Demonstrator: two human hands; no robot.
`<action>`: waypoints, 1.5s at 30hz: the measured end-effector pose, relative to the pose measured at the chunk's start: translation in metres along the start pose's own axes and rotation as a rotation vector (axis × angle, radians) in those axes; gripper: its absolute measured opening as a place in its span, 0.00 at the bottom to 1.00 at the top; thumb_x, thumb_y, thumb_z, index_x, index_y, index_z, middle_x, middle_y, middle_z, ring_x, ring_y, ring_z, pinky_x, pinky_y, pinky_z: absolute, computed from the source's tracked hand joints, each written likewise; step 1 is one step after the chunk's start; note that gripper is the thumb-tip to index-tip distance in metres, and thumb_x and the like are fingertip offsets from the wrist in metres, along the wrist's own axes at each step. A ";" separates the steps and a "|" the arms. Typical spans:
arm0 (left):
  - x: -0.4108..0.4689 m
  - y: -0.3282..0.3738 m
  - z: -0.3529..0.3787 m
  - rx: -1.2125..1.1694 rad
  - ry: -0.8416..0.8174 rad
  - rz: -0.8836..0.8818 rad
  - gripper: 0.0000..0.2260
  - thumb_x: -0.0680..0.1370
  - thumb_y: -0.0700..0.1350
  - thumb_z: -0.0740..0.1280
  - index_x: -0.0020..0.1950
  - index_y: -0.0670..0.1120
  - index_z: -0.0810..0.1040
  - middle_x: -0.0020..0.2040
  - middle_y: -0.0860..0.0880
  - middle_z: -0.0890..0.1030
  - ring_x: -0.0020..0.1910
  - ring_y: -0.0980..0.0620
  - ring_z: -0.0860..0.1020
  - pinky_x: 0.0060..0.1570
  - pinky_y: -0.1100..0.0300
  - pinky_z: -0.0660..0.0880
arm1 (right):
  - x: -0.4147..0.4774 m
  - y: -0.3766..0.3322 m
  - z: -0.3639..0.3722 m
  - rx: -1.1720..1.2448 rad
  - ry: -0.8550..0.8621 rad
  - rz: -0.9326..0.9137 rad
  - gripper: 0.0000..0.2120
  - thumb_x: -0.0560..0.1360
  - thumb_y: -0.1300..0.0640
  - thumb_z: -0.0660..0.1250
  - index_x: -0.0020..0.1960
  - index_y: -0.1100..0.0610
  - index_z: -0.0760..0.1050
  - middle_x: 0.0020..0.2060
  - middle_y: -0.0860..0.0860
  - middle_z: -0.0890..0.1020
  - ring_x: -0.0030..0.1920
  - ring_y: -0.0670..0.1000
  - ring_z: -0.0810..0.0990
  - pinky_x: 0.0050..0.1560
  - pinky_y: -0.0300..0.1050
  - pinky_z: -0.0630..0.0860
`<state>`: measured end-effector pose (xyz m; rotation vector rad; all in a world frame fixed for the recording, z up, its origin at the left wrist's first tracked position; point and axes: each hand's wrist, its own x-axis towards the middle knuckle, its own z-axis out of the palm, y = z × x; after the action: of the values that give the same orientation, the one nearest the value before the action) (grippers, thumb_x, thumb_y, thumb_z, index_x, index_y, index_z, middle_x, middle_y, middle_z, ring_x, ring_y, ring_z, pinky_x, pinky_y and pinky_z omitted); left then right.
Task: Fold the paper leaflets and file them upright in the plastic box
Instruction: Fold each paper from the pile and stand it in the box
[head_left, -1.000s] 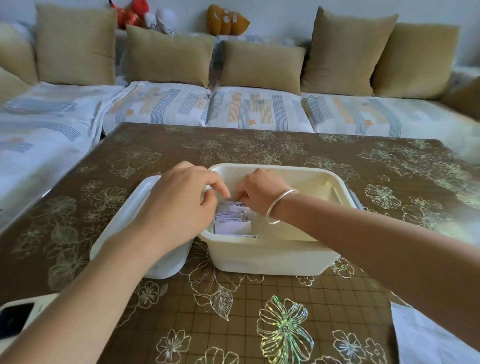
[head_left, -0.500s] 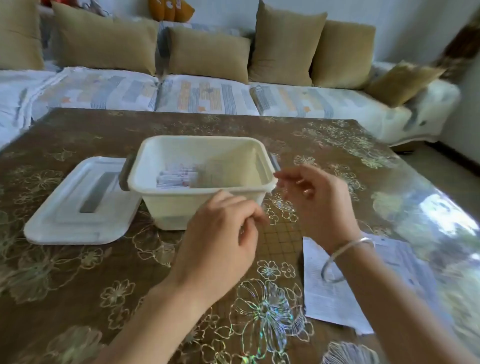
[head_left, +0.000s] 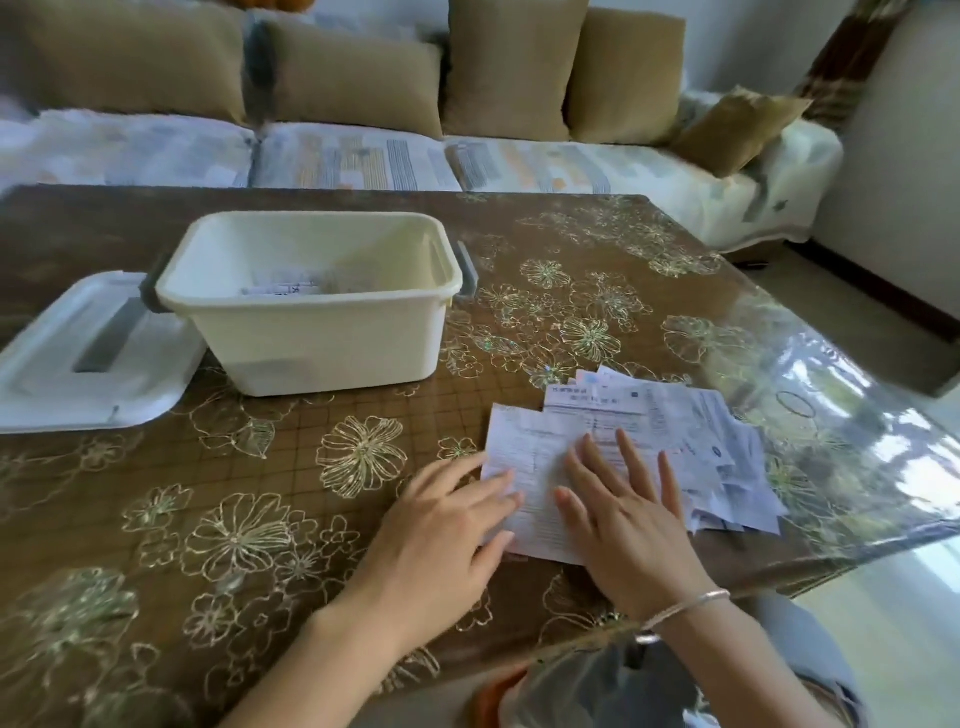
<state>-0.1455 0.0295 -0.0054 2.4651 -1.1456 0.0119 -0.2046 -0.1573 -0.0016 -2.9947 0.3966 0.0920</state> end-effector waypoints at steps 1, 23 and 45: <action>-0.007 -0.005 -0.003 0.003 0.026 -0.020 0.18 0.81 0.54 0.59 0.71 0.57 0.71 0.73 0.62 0.67 0.75 0.59 0.57 0.75 0.59 0.49 | 0.000 -0.005 -0.001 0.019 0.011 -0.034 0.51 0.61 0.30 0.17 0.76 0.42 0.54 0.76 0.39 0.49 0.75 0.46 0.34 0.73 0.53 0.33; -0.064 -0.047 -0.007 -0.133 0.249 -0.136 0.19 0.79 0.53 0.59 0.69 0.56 0.73 0.70 0.62 0.70 0.71 0.64 0.64 0.71 0.58 0.63 | 0.053 -0.068 -0.031 0.924 -0.072 0.090 0.05 0.73 0.58 0.71 0.44 0.59 0.80 0.32 0.51 0.81 0.24 0.43 0.74 0.23 0.35 0.68; -0.093 -0.057 -0.024 -0.115 0.499 -0.173 0.05 0.72 0.49 0.70 0.44 0.51 0.86 0.41 0.62 0.81 0.47 0.56 0.76 0.46 0.52 0.75 | -0.005 -0.057 0.021 0.647 0.220 -0.601 0.07 0.71 0.54 0.71 0.48 0.46 0.81 0.52 0.38 0.81 0.60 0.39 0.76 0.53 0.42 0.79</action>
<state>-0.1609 0.1388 -0.0217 2.2653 -0.6969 0.4686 -0.1949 -0.0988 -0.0153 -2.3513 -0.3967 -0.3506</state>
